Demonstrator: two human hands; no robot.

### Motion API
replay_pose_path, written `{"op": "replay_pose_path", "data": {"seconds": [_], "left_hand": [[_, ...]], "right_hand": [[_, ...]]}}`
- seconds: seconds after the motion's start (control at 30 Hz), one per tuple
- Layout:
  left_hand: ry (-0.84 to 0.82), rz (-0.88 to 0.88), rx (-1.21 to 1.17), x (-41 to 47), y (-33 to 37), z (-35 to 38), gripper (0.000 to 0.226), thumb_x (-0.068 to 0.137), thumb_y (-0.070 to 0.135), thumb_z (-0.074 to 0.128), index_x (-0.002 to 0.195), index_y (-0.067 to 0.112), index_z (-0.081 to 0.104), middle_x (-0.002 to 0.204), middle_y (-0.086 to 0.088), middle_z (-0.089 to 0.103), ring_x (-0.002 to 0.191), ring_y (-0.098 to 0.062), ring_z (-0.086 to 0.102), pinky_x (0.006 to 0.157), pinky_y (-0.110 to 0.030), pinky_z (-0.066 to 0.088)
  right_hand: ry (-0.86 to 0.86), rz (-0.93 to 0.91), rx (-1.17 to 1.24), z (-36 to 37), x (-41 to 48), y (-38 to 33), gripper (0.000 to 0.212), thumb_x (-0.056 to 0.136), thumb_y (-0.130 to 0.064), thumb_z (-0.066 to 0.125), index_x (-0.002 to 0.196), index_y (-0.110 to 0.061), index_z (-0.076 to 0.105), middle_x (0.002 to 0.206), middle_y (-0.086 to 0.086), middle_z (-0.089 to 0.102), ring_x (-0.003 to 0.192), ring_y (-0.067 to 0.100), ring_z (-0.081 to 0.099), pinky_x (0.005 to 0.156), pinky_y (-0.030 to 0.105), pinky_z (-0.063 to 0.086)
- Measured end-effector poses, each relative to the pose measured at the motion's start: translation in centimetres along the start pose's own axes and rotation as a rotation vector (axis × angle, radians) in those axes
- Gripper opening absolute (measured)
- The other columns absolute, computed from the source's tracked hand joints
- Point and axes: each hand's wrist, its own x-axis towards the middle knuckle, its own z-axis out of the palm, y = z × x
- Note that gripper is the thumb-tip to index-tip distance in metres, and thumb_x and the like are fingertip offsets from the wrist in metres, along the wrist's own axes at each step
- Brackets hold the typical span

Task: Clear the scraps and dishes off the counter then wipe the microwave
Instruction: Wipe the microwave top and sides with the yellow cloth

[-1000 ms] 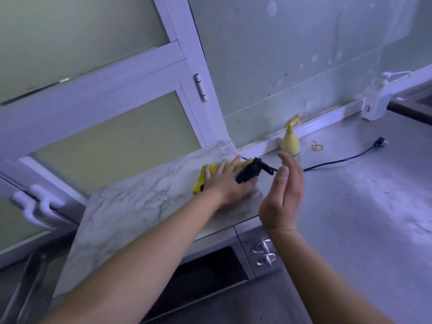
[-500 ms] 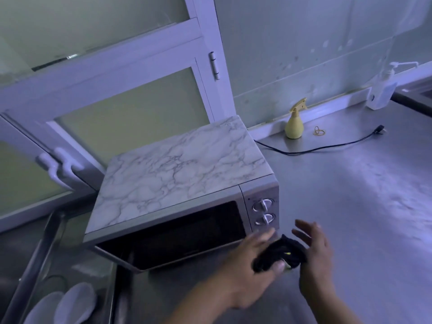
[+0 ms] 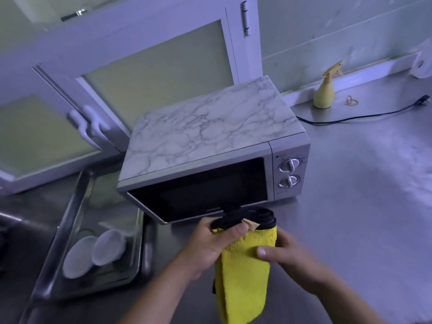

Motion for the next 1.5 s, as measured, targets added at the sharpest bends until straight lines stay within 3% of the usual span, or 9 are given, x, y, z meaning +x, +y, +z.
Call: {"op": "replay_pose_path", "data": {"seconds": [0.17, 0.3, 0.5, 0.67, 0.8, 0.97, 1.23, 1.4, 1.5], "left_hand": [[-0.141, 0.117, 0.092, 0.6, 2.0, -2.2, 0.021, 0.081, 0.029, 0.081, 0.094, 0.012, 0.078, 0.09, -0.01, 0.076, 0.079, -0.013, 0.063, 0.071, -0.031, 0.05], [-0.313, 0.194, 0.263, 1.2, 3.8, -4.9, 0.033, 0.08, 0.051, 0.076, 0.094, 0.021, 0.078, 0.085, -0.004, 0.076, 0.073, -0.011, 0.063, 0.069, -0.033, 0.049], [-0.002, 0.477, 0.428, 5.3, 5.5, -14.0, 0.03, 0.104, 0.034, 0.047, 0.103, 0.025, 0.075, 0.106, 0.01, 0.074, 0.104, -0.007, 0.067, 0.095, -0.026, 0.048], [0.268, 0.393, 0.966, 8.9, 3.5, -23.9, 0.077, 0.08, 0.059, 0.042, 0.141, 0.014, 0.054, 0.144, -0.017, 0.052, 0.135, -0.033, 0.045, 0.115, -0.041, 0.032], [0.335, 0.1, 0.531, 9.4, 0.8, -28.6, 0.096, 0.066, 0.054, 0.063, 0.152, 0.024, 0.034, 0.154, -0.013, 0.036, 0.139, -0.031, 0.039, 0.115, -0.04, 0.033], [0.247, 0.08, -0.242, 9.3, -2.4, -27.5, 0.085, 0.089, 0.026, 0.07, 0.155, 0.041, 0.018, 0.156, 0.007, 0.037, 0.136, -0.018, 0.045, 0.117, -0.047, 0.032], [0.32, 0.111, -0.425, 5.2, -2.8, -21.6, 0.08, 0.097, 0.016, 0.057, 0.156, 0.044, 0.011, 0.157, 0.009, 0.035, 0.137, -0.016, 0.045, 0.116, -0.042, 0.033], [0.42, 0.111, -0.185, 1.1, -4.3, -16.6, 0.081, 0.097, 0.03, 0.053, 0.156, 0.041, -0.001, 0.166, 0.007, -0.003, 0.152, -0.019, 0.013, 0.123, -0.043, 0.016], [0.354, 0.062, -0.001, -1.0, -4.6, -14.9, 0.071, 0.101, 0.031, 0.048, 0.156, 0.041, 0.005, 0.166, -0.009, -0.001, 0.152, -0.03, 0.009, 0.123, -0.046, 0.014]], "right_hand": [[0.021, 0.088, 0.293, 4.7, 0.8, 0.7, 0.06, 0.068, -0.036, 0.088, 0.123, -0.019, 0.072, 0.131, 0.011, 0.067, 0.12, 0.028, 0.064, 0.095, 0.037, 0.054], [0.126, 0.127, 0.423, 7.9, 0.1, 1.5, 0.059, 0.061, -0.039, 0.091, 0.114, -0.018, 0.077, 0.122, 0.009, 0.072, 0.111, 0.024, 0.07, 0.086, 0.038, 0.058], [0.766, 0.064, 0.468, 11.8, -1.7, 6.4, 0.066, 0.067, -0.031, 0.08, 0.128, -0.013, 0.063, 0.117, 0.013, 0.074, 0.103, 0.031, 0.073, 0.09, 0.049, 0.056], [0.967, -0.1, 0.56, 15.4, -1.8, 9.2, 0.047, 0.072, -0.033, 0.075, 0.116, -0.022, 0.063, 0.1, 0.004, 0.078, 0.088, 0.025, 0.076, 0.076, 0.049, 0.059], [1.021, -0.119, 0.552, 18.2, -0.1, 8.9, 0.044, 0.078, -0.029, 0.074, 0.119, -0.021, 0.062, 0.103, 0.004, 0.078, 0.096, 0.028, 0.074, 0.073, 0.048, 0.06], [1.153, -0.16, 0.563, 19.4, 0.0, 8.7, 0.034, 0.095, -0.019, 0.064, 0.127, -0.014, 0.056, 0.114, 0.01, 0.07, 0.104, 0.032, 0.067, 0.076, 0.054, 0.056], [1.266, -0.189, 0.542, 19.0, -2.1, 7.8, 0.035, 0.096, -0.018, 0.062, 0.13, -0.018, 0.054, 0.126, 0.011, 0.065, 0.105, 0.03, 0.064, 0.094, 0.062, 0.049], [1.32, -0.239, 0.512, 18.0, -2.7, 6.9, 0.028, 0.091, -0.034, 0.068, 0.117, -0.026, 0.062, 0.113, 0.004, 0.07, 0.105, 0.027, 0.066, 0.093, 0.057, 0.052], [1.38, -0.275, 0.507, 16.7, -3.4, 6.7, 0.019, 0.091, -0.032, 0.069, 0.109, -0.026, 0.063, 0.106, 0.002, 0.071, 0.097, 0.024, 0.067, 0.09, 0.053, 0.053]]}}
